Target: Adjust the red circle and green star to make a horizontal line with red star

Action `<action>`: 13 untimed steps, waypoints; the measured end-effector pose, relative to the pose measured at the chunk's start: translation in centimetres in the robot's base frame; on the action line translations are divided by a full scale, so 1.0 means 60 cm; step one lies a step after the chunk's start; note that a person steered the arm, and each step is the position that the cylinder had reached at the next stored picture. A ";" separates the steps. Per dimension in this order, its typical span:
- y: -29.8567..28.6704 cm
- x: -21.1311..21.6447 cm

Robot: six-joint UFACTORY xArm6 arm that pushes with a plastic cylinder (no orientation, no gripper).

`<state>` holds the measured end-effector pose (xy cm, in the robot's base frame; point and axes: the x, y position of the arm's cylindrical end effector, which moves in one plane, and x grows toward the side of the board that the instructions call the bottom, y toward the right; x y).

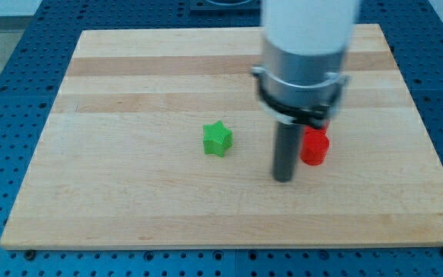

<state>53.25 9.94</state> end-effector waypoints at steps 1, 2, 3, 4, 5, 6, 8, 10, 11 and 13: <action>0.166 -0.039; 0.160 -0.061; 0.057 -0.077; -0.016 -0.077; 0.037 -0.069; 0.073 -0.042; 0.003 -0.014; -0.090 -0.079; -0.087 -0.021; -0.158 -0.073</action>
<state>48.84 0.44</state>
